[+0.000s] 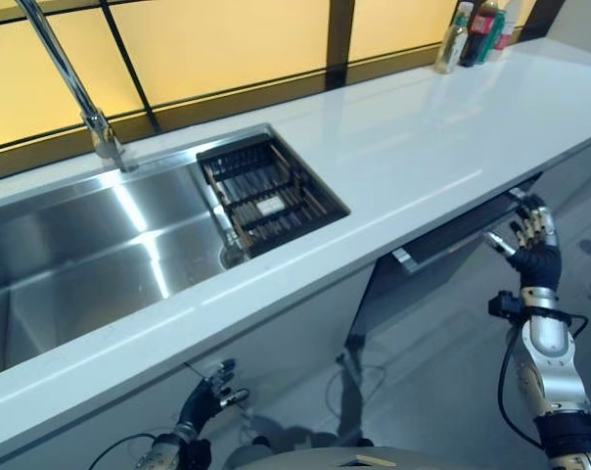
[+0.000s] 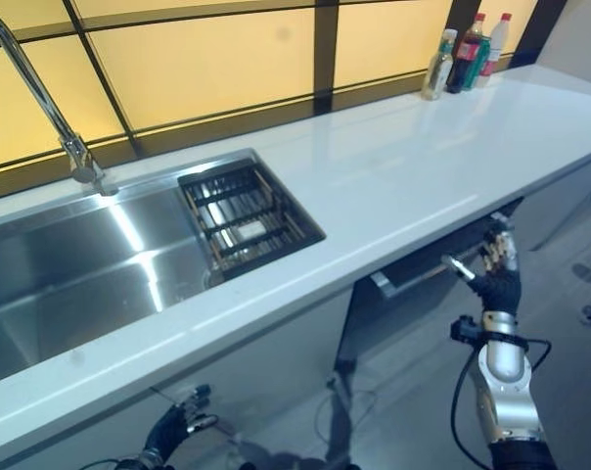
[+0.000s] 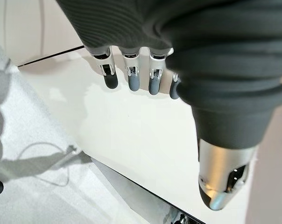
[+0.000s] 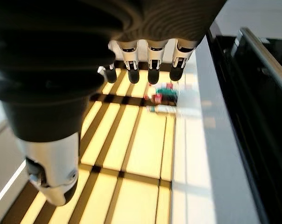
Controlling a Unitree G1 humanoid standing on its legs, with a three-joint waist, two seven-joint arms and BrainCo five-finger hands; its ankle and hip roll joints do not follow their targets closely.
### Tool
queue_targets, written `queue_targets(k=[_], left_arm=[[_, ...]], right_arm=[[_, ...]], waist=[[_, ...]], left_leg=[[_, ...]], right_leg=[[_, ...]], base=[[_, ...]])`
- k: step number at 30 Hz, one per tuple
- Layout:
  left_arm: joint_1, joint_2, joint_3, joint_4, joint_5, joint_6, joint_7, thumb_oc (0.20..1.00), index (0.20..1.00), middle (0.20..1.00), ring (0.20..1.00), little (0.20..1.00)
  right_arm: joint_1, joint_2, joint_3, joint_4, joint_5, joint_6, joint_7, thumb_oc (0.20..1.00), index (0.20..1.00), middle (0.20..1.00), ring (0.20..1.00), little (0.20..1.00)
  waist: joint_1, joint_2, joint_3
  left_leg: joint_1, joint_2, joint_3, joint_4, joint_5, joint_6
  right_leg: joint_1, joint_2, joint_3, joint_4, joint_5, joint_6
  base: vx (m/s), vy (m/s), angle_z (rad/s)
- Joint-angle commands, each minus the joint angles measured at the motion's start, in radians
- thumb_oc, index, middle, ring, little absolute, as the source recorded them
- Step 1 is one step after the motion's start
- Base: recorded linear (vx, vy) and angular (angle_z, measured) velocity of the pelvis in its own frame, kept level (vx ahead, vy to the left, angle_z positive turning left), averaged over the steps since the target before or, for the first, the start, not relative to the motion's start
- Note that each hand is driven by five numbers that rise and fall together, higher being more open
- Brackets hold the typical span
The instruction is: Pick up plates and place into dishwasher.
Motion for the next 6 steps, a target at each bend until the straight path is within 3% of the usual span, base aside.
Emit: queue_targets(k=[1,6], left_arm=[[-0.023,0.030,0.061,-0.097,-0.072,-0.031,-0.025,1.000,1.000,1.000,1.000,1.000],[-0.014,0.040,0.068,-0.122,-0.096,-0.022,-0.028,1.000,1.000,1.000,1.000,1.000]], right_arm=[[-0.002,-0.043,0.035,-0.110,0.021,-0.034,0.111,1.000,1.000,1.000,1.000,1.000],[0.030,-0.043,0.069,-0.126,0.046,-0.029,0.152,1.000,1.000,1.000,1.000,1.000]], waist=[[-0.026,-0.028,-0.013],[-0.021,-0.033,-0.011]], left_leg=[[-0.078,0.003,0.009,0.059,-0.023,0.029],[-0.076,-0.001,0.002,0.055,-0.023,0.032]], right_leg=[[-0.008,-0.032,-0.047,0.042,-0.022,0.040],[-0.009,-0.031,-0.055,0.044,-0.024,0.041]], base=[[0.00,0.000,0.00],[0.00,0.000,0.00]])
